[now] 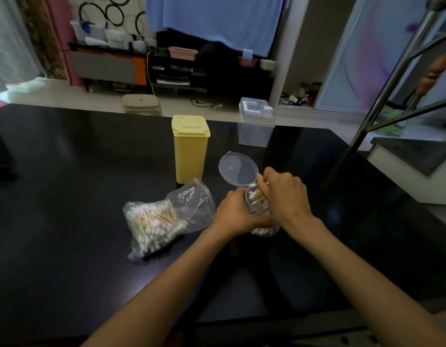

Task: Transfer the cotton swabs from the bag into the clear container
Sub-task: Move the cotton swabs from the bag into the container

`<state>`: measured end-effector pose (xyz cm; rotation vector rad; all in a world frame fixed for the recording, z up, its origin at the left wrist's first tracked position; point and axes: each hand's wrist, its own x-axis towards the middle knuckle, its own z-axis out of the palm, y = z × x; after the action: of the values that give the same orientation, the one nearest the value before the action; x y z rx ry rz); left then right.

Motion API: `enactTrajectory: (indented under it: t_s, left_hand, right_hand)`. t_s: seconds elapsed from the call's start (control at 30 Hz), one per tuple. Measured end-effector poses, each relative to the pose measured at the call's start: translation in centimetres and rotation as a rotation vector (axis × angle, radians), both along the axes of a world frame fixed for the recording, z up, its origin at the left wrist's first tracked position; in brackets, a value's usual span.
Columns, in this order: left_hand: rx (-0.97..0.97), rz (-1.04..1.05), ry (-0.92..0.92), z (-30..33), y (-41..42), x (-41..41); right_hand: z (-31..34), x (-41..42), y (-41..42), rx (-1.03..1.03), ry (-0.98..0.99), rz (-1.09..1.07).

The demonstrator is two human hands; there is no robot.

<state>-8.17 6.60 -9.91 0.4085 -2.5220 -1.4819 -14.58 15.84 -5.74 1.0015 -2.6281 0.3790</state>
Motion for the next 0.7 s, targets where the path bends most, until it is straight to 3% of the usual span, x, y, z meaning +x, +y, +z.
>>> enactTrajectory:
  t_s: [0.2, 0.47, 0.7]
  left_hand:
    - [-0.012, -0.002, -0.043, -0.3, -0.2, -0.3]
    - [-0.046, 0.026, -0.088, -0.2, -0.2, -0.3]
    - [-0.064, 0.023, -0.077, 0.4, 0.3, 0.1]
  right_hand:
    - [0.5, 0.7, 0.0, 0.239, -0.19, 0.003]
    - [1.1, -0.4, -0.8, 0.241, -0.363, -0.013]
    - [1.9, -1.0, -1.7, 0.311, -0.389, 0.018]
